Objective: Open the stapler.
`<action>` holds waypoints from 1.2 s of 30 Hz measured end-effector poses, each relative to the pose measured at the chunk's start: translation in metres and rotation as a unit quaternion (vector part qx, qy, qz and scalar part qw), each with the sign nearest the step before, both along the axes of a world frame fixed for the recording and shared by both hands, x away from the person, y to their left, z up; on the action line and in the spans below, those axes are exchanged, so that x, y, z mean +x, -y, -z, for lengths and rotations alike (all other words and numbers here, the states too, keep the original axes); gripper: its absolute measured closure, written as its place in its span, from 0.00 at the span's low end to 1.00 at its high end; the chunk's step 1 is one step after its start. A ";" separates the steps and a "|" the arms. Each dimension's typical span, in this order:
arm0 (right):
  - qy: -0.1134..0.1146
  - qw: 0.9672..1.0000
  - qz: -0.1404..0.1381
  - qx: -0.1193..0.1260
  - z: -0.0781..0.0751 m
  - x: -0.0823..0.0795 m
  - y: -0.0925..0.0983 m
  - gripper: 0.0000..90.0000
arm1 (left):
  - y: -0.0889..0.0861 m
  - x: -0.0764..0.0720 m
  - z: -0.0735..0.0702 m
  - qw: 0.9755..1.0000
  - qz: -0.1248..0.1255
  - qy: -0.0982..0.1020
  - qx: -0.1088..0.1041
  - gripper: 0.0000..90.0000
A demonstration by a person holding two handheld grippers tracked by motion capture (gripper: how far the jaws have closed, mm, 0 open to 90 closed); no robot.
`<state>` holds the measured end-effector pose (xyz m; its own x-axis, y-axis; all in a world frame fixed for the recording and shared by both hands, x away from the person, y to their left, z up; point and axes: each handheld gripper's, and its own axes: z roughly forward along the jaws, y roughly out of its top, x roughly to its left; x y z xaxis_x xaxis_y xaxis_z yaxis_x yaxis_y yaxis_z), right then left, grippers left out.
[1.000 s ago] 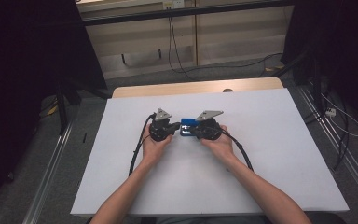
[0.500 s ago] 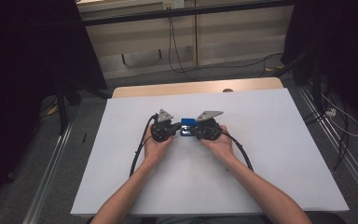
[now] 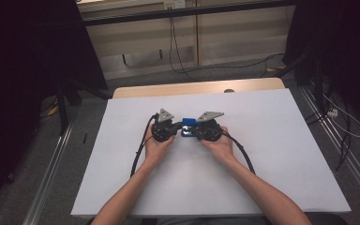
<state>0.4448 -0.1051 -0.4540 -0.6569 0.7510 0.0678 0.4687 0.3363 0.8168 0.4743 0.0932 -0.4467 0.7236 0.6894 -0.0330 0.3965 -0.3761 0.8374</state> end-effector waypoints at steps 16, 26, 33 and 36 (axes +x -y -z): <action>0.008 1.000 0.003 -0.005 0.000 -0.001 -0.001 1.00 | 0.002 -0.003 -0.013 1.000 0.004 0.012 -0.023 1.00; 0.013 1.000 0.008 -0.005 0.001 -0.001 -0.002 1.00 | 0.003 -0.003 -0.015 0.999 0.005 0.014 -0.029 1.00; 0.019 1.000 0.004 -0.014 0.000 -0.002 -0.003 1.00 | 0.004 -0.004 -0.017 0.999 0.005 0.020 -0.027 1.00; 0.019 1.000 0.006 -0.013 0.001 -0.002 -0.004 1.00 | 0.004 -0.004 -0.017 0.999 0.004 0.019 -0.029 1.00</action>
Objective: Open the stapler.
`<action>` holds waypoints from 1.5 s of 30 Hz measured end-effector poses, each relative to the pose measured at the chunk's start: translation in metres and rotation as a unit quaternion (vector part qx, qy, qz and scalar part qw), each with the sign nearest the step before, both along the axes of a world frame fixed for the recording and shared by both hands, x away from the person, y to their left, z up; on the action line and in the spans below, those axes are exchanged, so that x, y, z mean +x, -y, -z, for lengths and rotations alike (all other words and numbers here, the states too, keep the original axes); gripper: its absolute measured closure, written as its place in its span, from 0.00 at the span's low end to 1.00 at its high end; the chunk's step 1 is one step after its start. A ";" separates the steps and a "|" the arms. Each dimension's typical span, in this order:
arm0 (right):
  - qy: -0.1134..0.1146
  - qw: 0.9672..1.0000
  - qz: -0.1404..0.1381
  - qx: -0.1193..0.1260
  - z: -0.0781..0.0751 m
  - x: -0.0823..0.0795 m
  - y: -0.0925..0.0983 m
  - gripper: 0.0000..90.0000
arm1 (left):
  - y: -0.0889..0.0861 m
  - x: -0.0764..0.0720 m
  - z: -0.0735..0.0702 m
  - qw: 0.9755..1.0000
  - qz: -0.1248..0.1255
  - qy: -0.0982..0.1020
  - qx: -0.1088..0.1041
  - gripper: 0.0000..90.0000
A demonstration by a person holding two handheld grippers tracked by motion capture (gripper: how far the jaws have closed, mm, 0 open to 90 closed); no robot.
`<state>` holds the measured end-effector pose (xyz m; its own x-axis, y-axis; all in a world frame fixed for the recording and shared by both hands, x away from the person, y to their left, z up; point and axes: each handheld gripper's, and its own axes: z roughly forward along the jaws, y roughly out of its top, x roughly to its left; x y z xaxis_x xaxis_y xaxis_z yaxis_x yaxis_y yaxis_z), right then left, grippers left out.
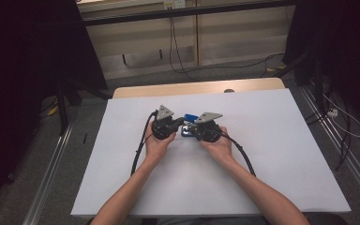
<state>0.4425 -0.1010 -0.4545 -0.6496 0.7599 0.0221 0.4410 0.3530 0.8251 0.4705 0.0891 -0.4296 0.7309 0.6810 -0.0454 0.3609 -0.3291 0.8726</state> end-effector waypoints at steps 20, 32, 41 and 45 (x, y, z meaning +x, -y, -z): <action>0.049 0.999 0.024 0.007 -0.006 -0.005 -0.012 1.00 | 0.000 0.000 0.000 1.000 0.002 -0.001 -0.005 1.00; 0.059 0.997 0.046 0.009 -0.004 -0.002 -0.013 1.00 | -0.002 0.002 0.002 1.000 0.002 -0.006 -0.005 1.00; 0.063 0.997 0.046 0.002 -0.004 -0.003 -0.014 1.00 | -0.003 0.006 0.005 1.000 -0.005 -0.011 -0.007 1.00; 0.063 0.997 0.047 0.002 -0.004 -0.003 -0.014 1.00 | -0.002 0.006 0.006 1.000 -0.002 -0.011 -0.008 1.00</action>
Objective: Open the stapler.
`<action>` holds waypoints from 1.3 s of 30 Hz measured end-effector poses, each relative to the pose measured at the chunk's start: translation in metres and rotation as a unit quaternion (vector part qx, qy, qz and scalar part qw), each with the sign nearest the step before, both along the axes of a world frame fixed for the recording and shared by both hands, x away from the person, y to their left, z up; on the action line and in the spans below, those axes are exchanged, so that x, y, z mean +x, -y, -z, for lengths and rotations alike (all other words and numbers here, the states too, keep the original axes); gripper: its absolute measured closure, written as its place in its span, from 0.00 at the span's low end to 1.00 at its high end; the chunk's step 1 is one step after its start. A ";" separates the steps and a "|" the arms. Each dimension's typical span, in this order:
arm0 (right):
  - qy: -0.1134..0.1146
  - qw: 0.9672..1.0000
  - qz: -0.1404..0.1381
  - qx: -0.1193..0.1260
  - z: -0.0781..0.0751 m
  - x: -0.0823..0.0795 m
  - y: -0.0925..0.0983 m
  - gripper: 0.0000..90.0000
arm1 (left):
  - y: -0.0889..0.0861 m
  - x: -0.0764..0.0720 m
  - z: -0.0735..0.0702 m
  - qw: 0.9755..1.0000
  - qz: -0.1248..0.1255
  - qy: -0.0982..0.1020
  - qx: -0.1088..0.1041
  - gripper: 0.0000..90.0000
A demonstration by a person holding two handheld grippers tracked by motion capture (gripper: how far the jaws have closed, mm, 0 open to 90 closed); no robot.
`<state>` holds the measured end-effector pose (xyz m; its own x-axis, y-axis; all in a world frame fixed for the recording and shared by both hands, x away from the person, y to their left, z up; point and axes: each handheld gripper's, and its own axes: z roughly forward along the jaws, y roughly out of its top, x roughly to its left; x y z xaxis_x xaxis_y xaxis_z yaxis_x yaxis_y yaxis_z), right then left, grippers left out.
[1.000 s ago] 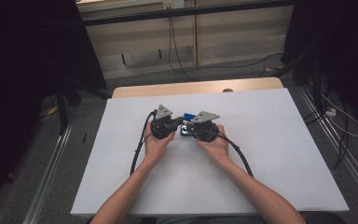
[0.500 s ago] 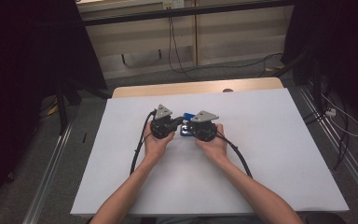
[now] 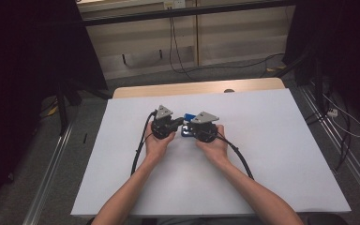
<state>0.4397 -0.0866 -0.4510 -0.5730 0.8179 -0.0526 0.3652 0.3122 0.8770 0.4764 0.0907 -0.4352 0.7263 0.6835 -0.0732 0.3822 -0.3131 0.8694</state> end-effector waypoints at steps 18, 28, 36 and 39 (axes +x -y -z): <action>0.010 1.000 0.007 -0.007 -0.006 0.000 0.004 1.00 | 0.008 0.000 0.007 1.000 0.013 0.000 0.023 1.00; 0.007 1.000 0.011 -0.005 -0.002 0.001 0.001 1.00 | 0.008 0.001 0.011 0.999 0.013 -0.004 0.031 1.00; 0.006 1.000 0.023 0.008 -0.002 0.004 -0.001 1.00 | 0.006 0.001 0.011 0.999 0.016 -0.005 0.032 1.00; 0.009 1.000 0.025 0.006 -0.002 0.005 -0.003 1.00 | 0.007 0.001 0.011 0.999 0.015 -0.004 0.033 1.00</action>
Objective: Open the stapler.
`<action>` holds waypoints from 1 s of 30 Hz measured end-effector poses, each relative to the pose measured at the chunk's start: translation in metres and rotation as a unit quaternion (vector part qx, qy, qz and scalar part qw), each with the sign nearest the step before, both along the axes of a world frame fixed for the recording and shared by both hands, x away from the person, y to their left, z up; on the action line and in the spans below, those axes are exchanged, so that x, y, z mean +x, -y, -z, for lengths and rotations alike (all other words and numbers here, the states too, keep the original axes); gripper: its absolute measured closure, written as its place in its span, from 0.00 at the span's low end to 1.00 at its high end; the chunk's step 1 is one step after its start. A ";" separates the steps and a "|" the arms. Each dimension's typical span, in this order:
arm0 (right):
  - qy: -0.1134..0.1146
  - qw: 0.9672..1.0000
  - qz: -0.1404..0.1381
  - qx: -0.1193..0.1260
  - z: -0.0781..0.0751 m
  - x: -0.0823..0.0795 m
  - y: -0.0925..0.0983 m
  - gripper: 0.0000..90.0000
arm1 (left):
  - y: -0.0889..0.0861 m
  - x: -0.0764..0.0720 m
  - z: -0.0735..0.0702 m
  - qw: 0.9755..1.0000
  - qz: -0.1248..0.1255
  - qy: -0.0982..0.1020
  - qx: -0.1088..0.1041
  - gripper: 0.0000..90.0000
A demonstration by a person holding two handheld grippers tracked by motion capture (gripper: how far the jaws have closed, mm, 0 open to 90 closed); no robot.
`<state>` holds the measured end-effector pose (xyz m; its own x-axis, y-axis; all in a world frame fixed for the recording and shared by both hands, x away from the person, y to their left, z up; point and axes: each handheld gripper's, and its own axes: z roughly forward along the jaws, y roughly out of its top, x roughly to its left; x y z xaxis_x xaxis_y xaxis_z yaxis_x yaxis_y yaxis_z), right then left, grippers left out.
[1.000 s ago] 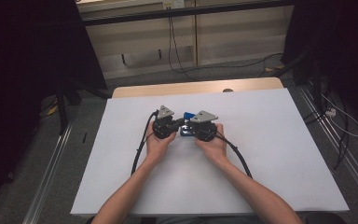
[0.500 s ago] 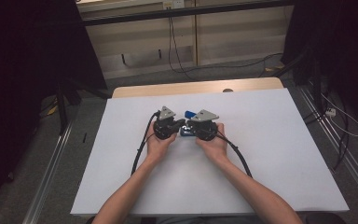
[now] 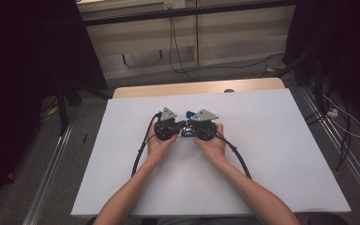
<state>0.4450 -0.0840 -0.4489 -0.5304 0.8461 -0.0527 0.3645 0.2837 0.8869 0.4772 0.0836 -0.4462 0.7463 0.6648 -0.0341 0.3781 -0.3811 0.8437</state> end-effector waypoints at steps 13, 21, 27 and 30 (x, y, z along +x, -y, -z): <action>0.001 1.000 0.006 0.015 -0.007 0.000 0.007 1.00 | -0.001 0.000 0.000 1.000 0.003 0.002 0.001 1.00; 0.006 1.000 0.008 0.006 -0.009 -0.001 0.008 1.00 | -0.001 0.001 0.000 1.000 0.006 0.000 0.000 1.00; 0.016 1.000 0.017 0.013 -0.010 -0.002 0.012 1.00 | -0.001 0.001 0.000 1.000 0.007 0.002 -0.001 1.00; 0.018 1.000 0.020 0.013 -0.010 -0.003 0.011 1.00 | -0.001 0.000 0.001 1.000 0.006 0.003 -0.001 1.00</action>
<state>0.4419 -0.0954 -0.4390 -0.4951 0.8674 -0.0494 0.3424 0.2471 0.9065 0.4777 0.0846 -0.4468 0.7545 0.6556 -0.0307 0.3685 -0.3846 0.8464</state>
